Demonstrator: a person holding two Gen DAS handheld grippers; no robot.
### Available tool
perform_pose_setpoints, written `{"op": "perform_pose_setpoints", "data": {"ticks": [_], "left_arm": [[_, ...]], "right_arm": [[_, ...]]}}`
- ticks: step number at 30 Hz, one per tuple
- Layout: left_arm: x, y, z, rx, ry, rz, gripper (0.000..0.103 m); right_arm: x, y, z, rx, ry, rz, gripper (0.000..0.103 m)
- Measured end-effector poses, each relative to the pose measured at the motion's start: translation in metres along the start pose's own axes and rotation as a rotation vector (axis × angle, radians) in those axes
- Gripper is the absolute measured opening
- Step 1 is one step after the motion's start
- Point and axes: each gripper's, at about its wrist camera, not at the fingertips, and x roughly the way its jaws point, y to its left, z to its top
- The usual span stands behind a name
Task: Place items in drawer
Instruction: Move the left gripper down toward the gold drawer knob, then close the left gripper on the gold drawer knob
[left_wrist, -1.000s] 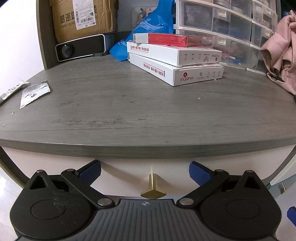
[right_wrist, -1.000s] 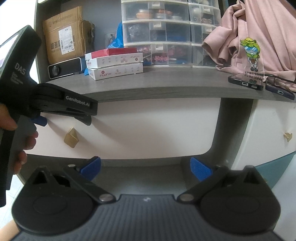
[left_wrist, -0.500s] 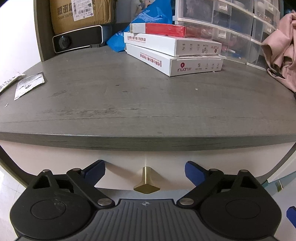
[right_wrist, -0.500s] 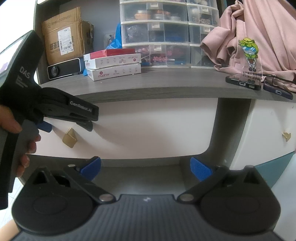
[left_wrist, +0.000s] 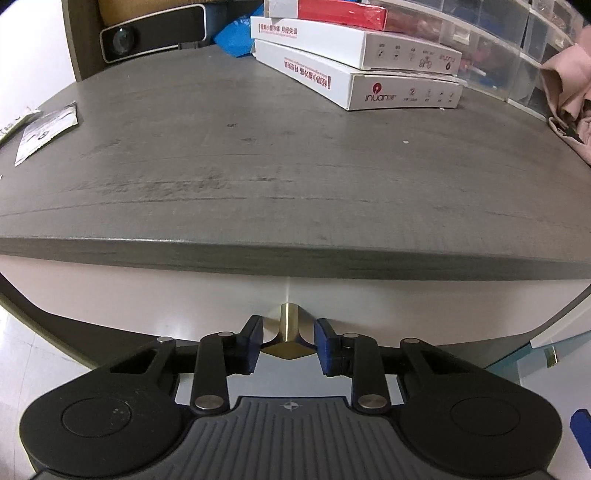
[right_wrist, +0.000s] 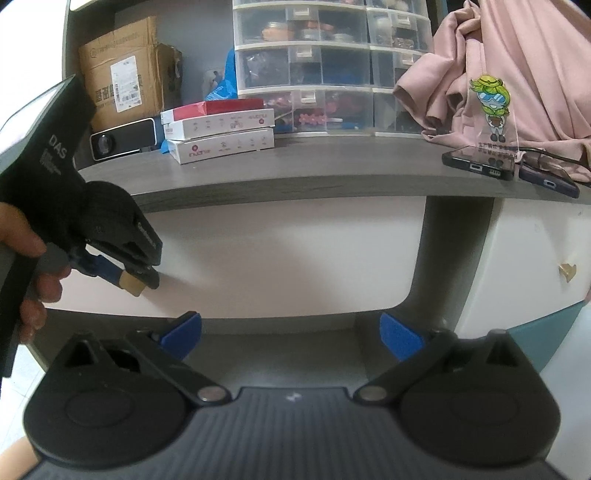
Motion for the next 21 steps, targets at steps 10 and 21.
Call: {"op": "perform_pose_setpoints", "data": {"ticks": [10,21], "left_arm": [[-0.0010,-0.0042,0.0008,0.012,0.005,-0.002,0.031],[-0.0028,-0.0029,-0.0003,0.009,0.012,-0.002,0.030]], "right_arm": [[-0.0006,0.0045,-0.0002,-0.013,0.001,0.007,0.103],[-0.0045,0.0028,0.0008,-0.001,-0.002,0.003,0.103]]}}
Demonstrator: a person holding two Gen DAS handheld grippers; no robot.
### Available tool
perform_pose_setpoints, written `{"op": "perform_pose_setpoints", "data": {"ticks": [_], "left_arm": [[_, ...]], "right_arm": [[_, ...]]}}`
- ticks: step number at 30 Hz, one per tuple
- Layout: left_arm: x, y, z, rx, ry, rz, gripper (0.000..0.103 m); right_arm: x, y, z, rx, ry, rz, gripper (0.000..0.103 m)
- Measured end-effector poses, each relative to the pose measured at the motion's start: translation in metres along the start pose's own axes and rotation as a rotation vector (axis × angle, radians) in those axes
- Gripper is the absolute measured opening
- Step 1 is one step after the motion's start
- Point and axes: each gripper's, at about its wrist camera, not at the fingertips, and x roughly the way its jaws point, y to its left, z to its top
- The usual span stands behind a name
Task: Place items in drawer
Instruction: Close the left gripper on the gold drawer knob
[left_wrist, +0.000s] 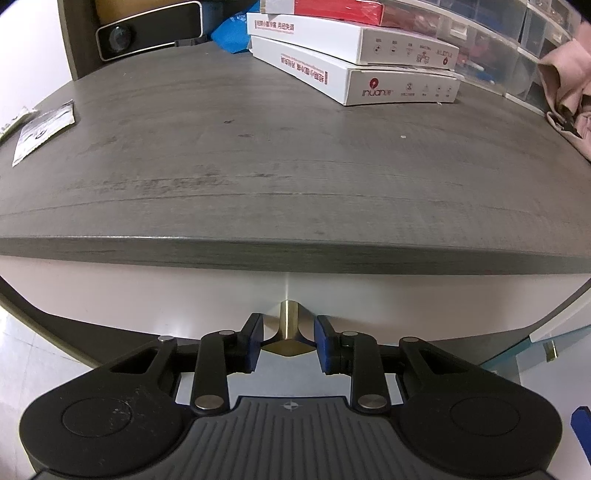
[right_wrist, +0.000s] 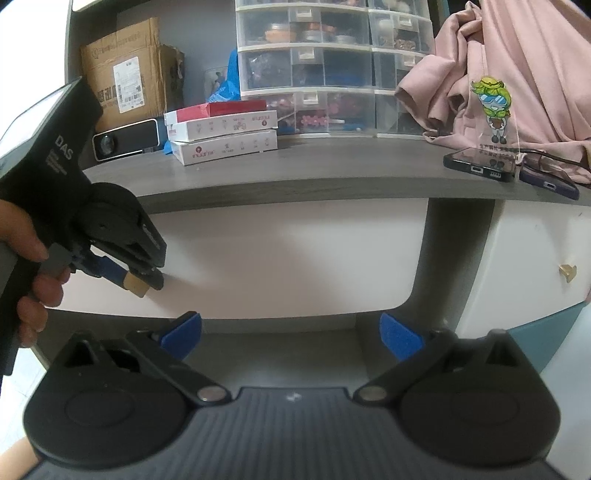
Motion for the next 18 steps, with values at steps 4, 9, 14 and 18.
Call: {"op": "perform_pose_setpoints", "data": {"ticks": [4,9,14,18], "left_arm": [[-0.001,-0.001,-0.001,0.002,0.001,0.002,0.030],[-0.003,-0.002,-0.002,0.000,0.001,0.000,0.030],[-0.004,-0.005,-0.005,0.003,-0.003,0.006,0.030],[-0.006,-0.006,-0.009,0.006,-0.004,0.009,0.030]], "right_arm": [[-0.002,-0.002,0.000,0.006,-0.003,-0.002,0.103],[-0.004,-0.004,0.000,0.015,-0.005,-0.005,0.103],[-0.007,-0.003,0.001,0.011,-0.011,-0.003,0.103],[-0.011,-0.005,0.001,0.012,-0.014,-0.005,0.103]]}}
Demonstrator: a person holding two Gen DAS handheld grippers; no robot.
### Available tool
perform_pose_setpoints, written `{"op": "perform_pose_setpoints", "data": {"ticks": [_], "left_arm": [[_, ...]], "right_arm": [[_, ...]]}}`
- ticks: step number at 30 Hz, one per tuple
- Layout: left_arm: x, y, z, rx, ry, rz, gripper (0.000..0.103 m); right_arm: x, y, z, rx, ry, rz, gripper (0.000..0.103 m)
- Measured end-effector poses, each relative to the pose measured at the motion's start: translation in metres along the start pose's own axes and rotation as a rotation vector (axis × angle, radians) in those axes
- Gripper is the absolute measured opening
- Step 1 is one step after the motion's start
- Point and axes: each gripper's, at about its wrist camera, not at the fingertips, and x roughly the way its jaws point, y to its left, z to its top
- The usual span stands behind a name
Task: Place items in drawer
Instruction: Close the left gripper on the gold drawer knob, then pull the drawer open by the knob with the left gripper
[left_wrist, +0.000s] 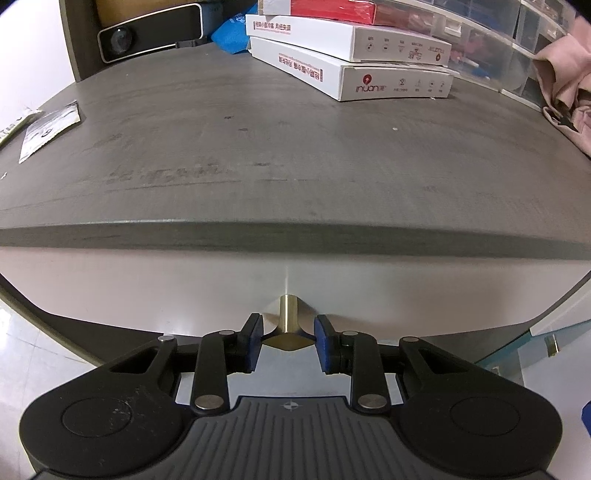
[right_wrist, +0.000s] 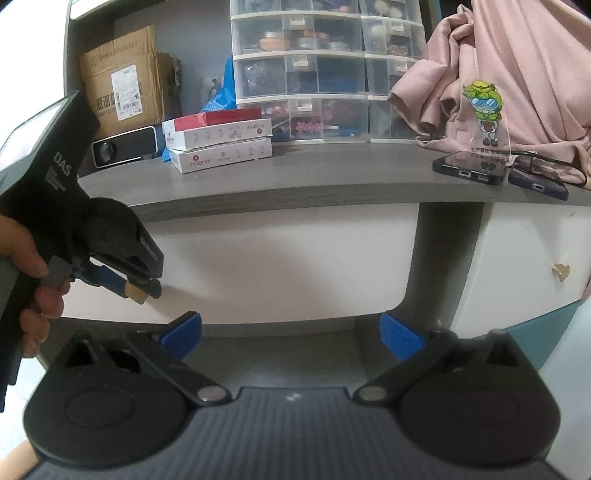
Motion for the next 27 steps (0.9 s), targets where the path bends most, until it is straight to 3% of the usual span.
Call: {"op": "perform_pose_setpoints", "data": {"ticks": [27], "left_arm": [[-0.054,-0.001,-0.076,0.001,-0.022,-0.009,0.031]], "right_arm": [[-0.063,-0.026,-0.008,-0.003,-0.057,-0.065,0.103]]}}
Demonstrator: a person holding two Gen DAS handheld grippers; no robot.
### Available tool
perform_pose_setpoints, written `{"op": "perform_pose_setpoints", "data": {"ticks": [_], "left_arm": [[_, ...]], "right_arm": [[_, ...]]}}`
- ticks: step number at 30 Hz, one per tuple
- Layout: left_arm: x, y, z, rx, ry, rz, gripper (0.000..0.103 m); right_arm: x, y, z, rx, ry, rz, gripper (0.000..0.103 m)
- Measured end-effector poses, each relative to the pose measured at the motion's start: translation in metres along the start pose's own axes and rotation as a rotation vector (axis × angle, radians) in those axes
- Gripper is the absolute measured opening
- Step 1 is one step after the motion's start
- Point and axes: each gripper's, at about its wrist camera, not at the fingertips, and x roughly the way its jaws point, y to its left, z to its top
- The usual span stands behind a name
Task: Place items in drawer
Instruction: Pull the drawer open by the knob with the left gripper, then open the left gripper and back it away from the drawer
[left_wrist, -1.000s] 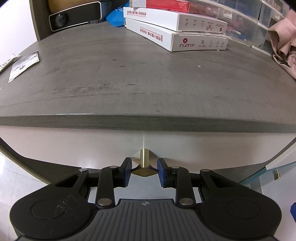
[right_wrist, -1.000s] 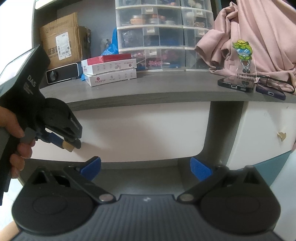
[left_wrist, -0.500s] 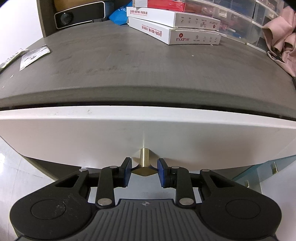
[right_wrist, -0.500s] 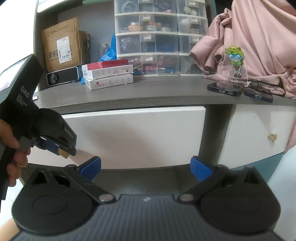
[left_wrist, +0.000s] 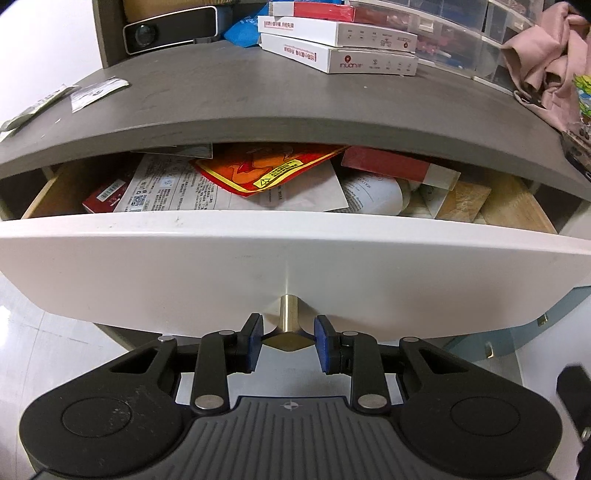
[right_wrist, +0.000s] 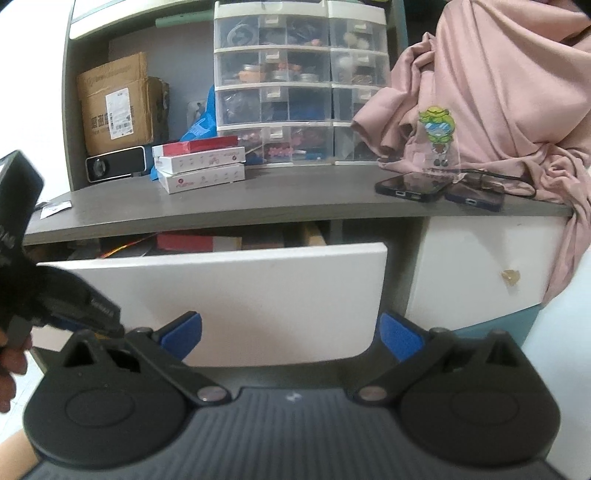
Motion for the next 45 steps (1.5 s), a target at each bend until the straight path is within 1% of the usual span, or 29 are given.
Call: {"op": "perform_pose_setpoints", "data": {"ticks": [12,19,23,33,41,43,45], "left_arm": [[-0.024,0.005,-0.032,0.002,0.002,-0.010,0.031],[-0.038,0.006,-0.050,0.013,0.001,-0.015,0.031],[-0.045,0.007,-0.059,0.004,0.004,-0.021,0.031],[-0.057,0.006,-0.076,0.015,0.011,-0.027,0.031],[-0.065,0.013,-0.084,0.002,0.028,-0.064,0.031],[-0.068,0.017,-0.085,-0.019,0.038,-0.077,0.032],[-0.072,0.019,-0.087,-0.004,0.029,-0.076,0.033]], "right_arm": [[-0.023,-0.003,0.006,-0.003,-0.047,-0.010,0.103],[-0.031,-0.004,0.011,-0.005,-0.068,-0.004,0.103],[-0.034,-0.001,0.013,-0.013,-0.075,0.004,0.103],[-0.028,0.014,0.017,-0.055,-0.062,0.035,0.103],[-0.024,0.024,0.018,-0.067,-0.056,0.056,0.103],[-0.023,0.025,0.018,-0.068,-0.051,0.060,0.103],[-0.021,0.027,0.018,-0.069,-0.047,0.065,0.103]]}}
